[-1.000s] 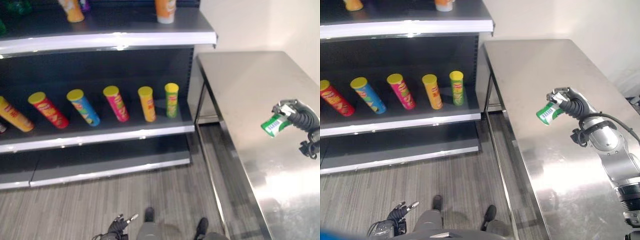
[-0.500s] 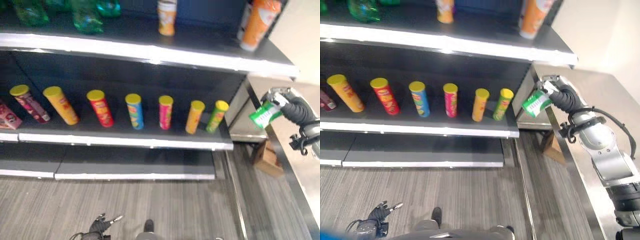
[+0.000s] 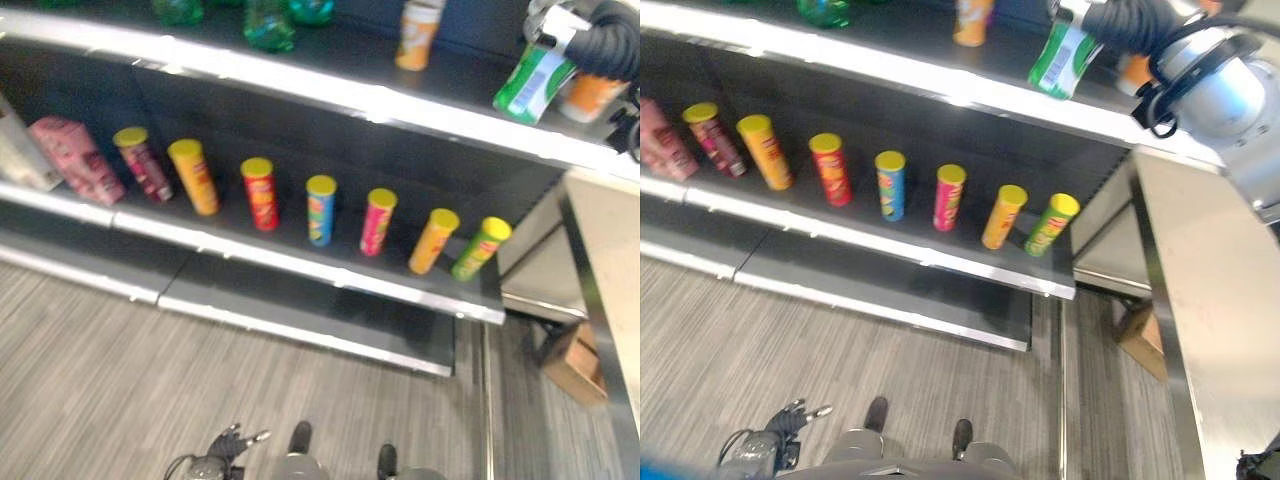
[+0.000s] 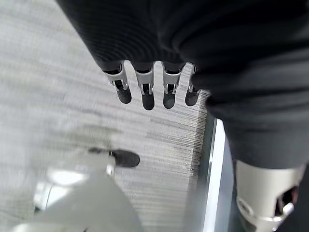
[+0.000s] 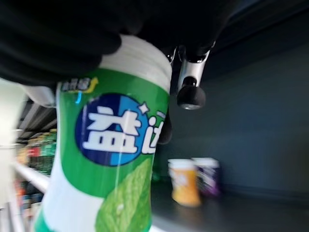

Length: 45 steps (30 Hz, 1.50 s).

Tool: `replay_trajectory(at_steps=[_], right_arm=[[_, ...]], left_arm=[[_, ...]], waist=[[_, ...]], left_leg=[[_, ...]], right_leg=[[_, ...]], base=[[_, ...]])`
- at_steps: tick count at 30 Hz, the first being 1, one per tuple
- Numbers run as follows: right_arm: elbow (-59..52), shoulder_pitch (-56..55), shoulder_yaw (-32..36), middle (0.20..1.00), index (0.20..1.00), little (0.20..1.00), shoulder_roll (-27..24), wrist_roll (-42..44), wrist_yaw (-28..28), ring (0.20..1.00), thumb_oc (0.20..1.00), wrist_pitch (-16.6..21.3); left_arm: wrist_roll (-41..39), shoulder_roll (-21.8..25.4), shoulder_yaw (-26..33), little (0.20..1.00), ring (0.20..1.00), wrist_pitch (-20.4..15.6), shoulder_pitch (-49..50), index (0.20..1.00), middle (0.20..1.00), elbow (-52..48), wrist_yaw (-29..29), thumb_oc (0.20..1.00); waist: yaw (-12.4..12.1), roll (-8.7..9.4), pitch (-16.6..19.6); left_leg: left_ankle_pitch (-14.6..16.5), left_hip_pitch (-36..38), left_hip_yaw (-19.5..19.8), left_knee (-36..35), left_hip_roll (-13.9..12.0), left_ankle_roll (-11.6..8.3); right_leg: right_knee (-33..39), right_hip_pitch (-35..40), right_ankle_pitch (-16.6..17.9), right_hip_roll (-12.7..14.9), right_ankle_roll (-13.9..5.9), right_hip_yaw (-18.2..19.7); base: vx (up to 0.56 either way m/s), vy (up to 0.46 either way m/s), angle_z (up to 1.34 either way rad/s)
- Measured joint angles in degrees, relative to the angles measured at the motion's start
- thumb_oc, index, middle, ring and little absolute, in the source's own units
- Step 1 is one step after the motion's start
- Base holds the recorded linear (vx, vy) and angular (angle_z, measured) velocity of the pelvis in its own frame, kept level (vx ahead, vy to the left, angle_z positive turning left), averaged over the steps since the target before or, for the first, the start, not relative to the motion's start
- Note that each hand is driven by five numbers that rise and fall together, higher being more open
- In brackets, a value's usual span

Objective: Put the goods on the table back onto the shelves and tidy them up.

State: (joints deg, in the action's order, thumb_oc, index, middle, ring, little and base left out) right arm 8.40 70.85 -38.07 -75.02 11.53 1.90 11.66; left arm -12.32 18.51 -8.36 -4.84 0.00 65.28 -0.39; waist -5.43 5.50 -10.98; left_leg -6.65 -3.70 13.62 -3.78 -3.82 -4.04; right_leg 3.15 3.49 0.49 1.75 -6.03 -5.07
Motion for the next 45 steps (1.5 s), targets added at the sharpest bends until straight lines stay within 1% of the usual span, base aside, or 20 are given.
replay_trajectory(at_steps=[2,3,4,5,6,8,9,11,13,15,17,19,20,23,26,27,30,33,37,45], right_arm=[[1.58,1.57,-1.53,0.2,0.2,0.2,2.48,1.51,-0.3,0.2,0.2,0.4],[4.57,3.56,-4.75,0.2,0.2,0.2,3.64,2.08,-1.23,0.2,0.2,0.2],[6.86,4.11,-5.98,0.2,0.2,0.2,4.4,2.09,-1.48,0.2,0.2,0.03],[7.92,4.13,-6.31,0.2,0.2,0.2,4.49,2.09,-1.67,0.2,0.2,-0.39],[10.68,4.19,-6.69,0.2,0.2,0.2,5.32,2.09,-1.85,0.2,0.2,-0.8],[15.33,4.29,-7.84,0.2,0.2,0.2,6.77,2.02,-2.09,0.2,0.2,-1.8],[19.4,4.28,-7.88,0.2,0.2,0.2,9.27,1.99,-2.05,0.2,0.2,-2.24],[25.65,4.26,-8.1,0.2,0.2,0.2,11.46,0.99,-1.77,0.2,0.2,-3.19],[29.55,4.22,-8.1,0.2,0.2,0.2,12.27,-0.8,-1.34,0.2,0.2,-3.89],[33.11,4.23,-8.1,0.2,0.2,0.2,12.92,-3.13,-0.73,0.2,0.2,-4.12],[37.14,4.1,-8.2,0.2,0.2,0.2,14.94,-8.11,0.98,0.2,0.2,-5.34],[37.67,4.09,-8.21,0.2,0.2,0.2,15.85,-10.27,1.98,0.2,0.2,-5.51],[39.91,4.06,-8.33,0.2,0.2,0.2,17.09,-14.09,3.51,0.2,0.2,-5.93],[42.16,4.08,-8.4,0.2,0.2,0.2,17.04,-17.4,5.31,0.2,0.2,-6.52],[44.48,3.89,-8.51,0.2,0.2,0.2,17.81,-20.78,5.48,0.2,0.2,-7.64],[44.89,3.89,-8.52,0.2,0.2,0.2,18.01,-21.9,6.0,0.2,0.2,-7.73],[47.16,3.79,-9.29,0.2,0.2,0.2,19.84,-26.32,7.69,0.2,0.2,-8.46],[47.82,3.21,-9.61,0.2,0.2,0.2,20.03,-29.74,9.03,0.2,0.2,-9.06],[48.84,3.05,-9.64,0.2,0.2,0.2,19.99,-31.09,9.47,0.2,0.2,-9.28],[49.44,2.58,-9.58,0.2,0.2,0.2,19.95,-31.53,10.16,0.2,0.2,-9.67]], left_arm=[[-0.03,-0.13,0.31,1.0,1.0,0.1,3.69,1.0,1.0,0.48,0.02,1.0],[-0.09,-0.2,0.41,1.0,1.0,0.04,5.0,1.0,1.0,0.77,0.03,1.0],[-0.14,-0.2,0.7,1.0,1.0,0.13,5.25,1.0,1.0,0.91,0.06,1.0],[-0.18,-0.25,1.1,1.0,1.0,0.06,5.36,1.0,1.0,0.73,0.08,1.0],[-0.42,-0.24,1.29,1.0,1.0,0.01,5.68,1.0,1.0,0.91,0.15,1.0],[-0.47,-0.3,1.36,1.0,1.0,-0.07,5.64,1.0,1.0,0.64,0.21,1.0],[-0.59,-0.58,1.22,1.0,1.0,-0.02,5.85,1.0,1.0,0.74,0.3,1.0],[-1.08,-1.32,1.29,1.0,1.0,-0.1,5.84,1.0,1.0,0.67,0.57,1.0],[-1.1,-2.01,1.32,1.0,1.0,-0.04,6.15,1.0,1.0,0.7,0.87,1.0],[-1.1,-2.53,1.22,1.0,1.0,0.0,6.56,1.0,1.0,0.71,1.37,1.0],[-1.11,-2.68,0.55,1.0,1.0,0.01,7.14,1.0,1.0,0.72,1.9,1.0],[-1.12,-2.59,0.24,1.0,1.0,0.0,7.63,1.0,1.0,0.76,2.45,1.0],[-1.13,-2.69,-0.64,1.0,1.0,0.0,7.86,1.0,1.0,0.63,2.7,1.0],[-1.13,-2.7,-1.28,1.0,1.0,-0.01,6.58,1.0,1.0,0.36,3.0,1.0],[-1.14,-3.02,-1.39,1.0,1.0,0.0,6.25,1.0,1.0,0.31,3.76,1.0],[-1.13,-3.14,-1.39,1.0,1.0,0.02,6.53,1.0,1.0,0.42,4.04,1.0],[-1.13,-3.2,-1.41,1.0,1.0,0.02,6.88,1.0,1.0,0.44,4.53,1.0],[-1.13,-3.41,-2.54,1.0,1.0,-0.01,6.93,1.0,1.0,0.0,4.87,1.0],[-1.13,-3.62,-2.59,1.0,1.0,-0.01,6.98,1.0,1.0,-0.32,5.05,1.0],[-1.14,-3.64,-3.0,1.0,1.0,0.0,7.09,1.0,1.0,-1.5,5.14,1.0]], waist=[[-0.17,-0.56,0.01],[-0.97,-0.96,0.27],[-1.03,-1.06,0.51],[-1.36,-1.19,0.58],[-1.77,-1.55,0.77],[-2.74,-1.84,1.03],[-2.86,-2.22,1.37],[-3.01,-2.75,2.16],[-3.17,-3.12,3.16],[-4.17,-3.38,3.83],[-4.38,-3.63,4.83],[-5.03,-3.9,4.96],[-5.52,-4.28,5.32],[-5.62,-4.59,5.52],[-5.56,-4.69,5.58],[-5.59,-4.64,5.62],[-5.6,-4.47,5.72],[-5.59,-4.48,5.73],[-5.49,-4.53,5.76],[-5.48,-4.34,5.89]], left_leg=[[0.35,-0.08,-0.06,-0.04,-0.24,-0.37],[0.36,0.15,0.08,-0.01,0.0,-0.62],[0.37,0.25,0.13,-0.02,0.09,-0.63],[0.31,0.17,0.29,-0.07,0.14,-0.64],[-0.18,-0.13,1.05,-0.1,0.25,-1.39],[-0.35,-0.14,1.59,-0.19,0.35,-1.62],[-0.44,-0.17,2.48,-0.09,0.54,-1.92],[-0.08,-0.97,4.24,-0.1,0.74,-1.94],[-0.06,-2.01,4.0,-0.07,0.28,-1.92],[0.01,-2.38,3.62,-0.06,-0.07,-1.98],[0.02,-2.3,3.53,-0.08,-0.22,-1.99],[-0.34,-2.28,2.73,0.13,-0.42,-1.6],[-1.8,-2.91,3.1,1.07,-0.13,-1.75],[-2.03,-3.27,4.2,0.96,0.25,-2.22],[-1.89,-3.19,2.17,0.65,0.09,-2.08],[-1.89,-3.22,1.14,0.79,0.06,-2.08],[-2.01,-3.21,0.9,0.9,0.21,-1.94],[-2.74,-3.13,0.95,0.75,0.21,-1.49],[-3.49,-3.07,1.19,0.13,0.1,-1.84],[-3.17,-3.15,1.24,-0.06,-0.07,-1.79]], right_leg=[[1.34,1.11,0.37,-0.16,0.16,-1.16],[2.45,2.04,0.88,-0.02,0.11,-1.37],[2.44,2.11,0.91,0.08,0.15,-1.47],[2.45,2.11,0.9,0.1,0.15,-1.65],[2.45,2.19,0.88,0.07,0.12,-2.33],[2.44,2.41,0.82,0.09,0.06,-2.92],[2.44,2.98,0.78,0.04,0.0,-3.9],[2.44,3.9,0.34,-0.11,0.17,-6.2],[2.43,4.22,0.08,-0.4,0.77,-8.66],[2.42,4.6,-0.18,-0.64,1.38,-10.18],[2.42,5.4,-0.66,-0.73,1.92,-12.17],[2.41,5.92,-0.9,-0.82,1.82,-12.8],[2.41,6.61,-1.23,-0.91,1.65,-13.49],[2.42,6.9,-1.55,-0.9,1.45,-15.63],[2.41,7.75,-1.9,-0.51,1.29,-16.99],[2.41,7.86,-2.0,-0.3,1.18,-17.0],[2.41,7.85,-2.07,-0.13,1.08,-16.74],[2.41,7.74,-2.19,-0.12,0.93,-16.83],[2.42,7.62,-2.3,-0.22,0.87,-17.05],[2.42,7.51,-2.36,-0.35,0.92,-17.08]], base=[[0.14,-0.183,0.36],[0.08,-0.153,0.05],[0.06,-0.135,0.09],[0.03,-0.085,0.16],[0.03,-0.079,0.23],[0.06,-0.143,0.23],[0.06,-0.178,0.36],[0.05,-0.133,0.58],[0.04,-0.114,0.63],[0.03,-0.11,0.49],[0.01,-0.057,0.47],[0.02,-0.065,0.28],[0.02,-0.04,0.28],[0.03,-0.008,0.37],[0.05,0.006,0.25],[0.05,0.01,0.1],[0.03,0.006,-0.02],[0.0,0.0,0.0],[0.0,-0.001,0.01],[0.0,0.0,0.0]])
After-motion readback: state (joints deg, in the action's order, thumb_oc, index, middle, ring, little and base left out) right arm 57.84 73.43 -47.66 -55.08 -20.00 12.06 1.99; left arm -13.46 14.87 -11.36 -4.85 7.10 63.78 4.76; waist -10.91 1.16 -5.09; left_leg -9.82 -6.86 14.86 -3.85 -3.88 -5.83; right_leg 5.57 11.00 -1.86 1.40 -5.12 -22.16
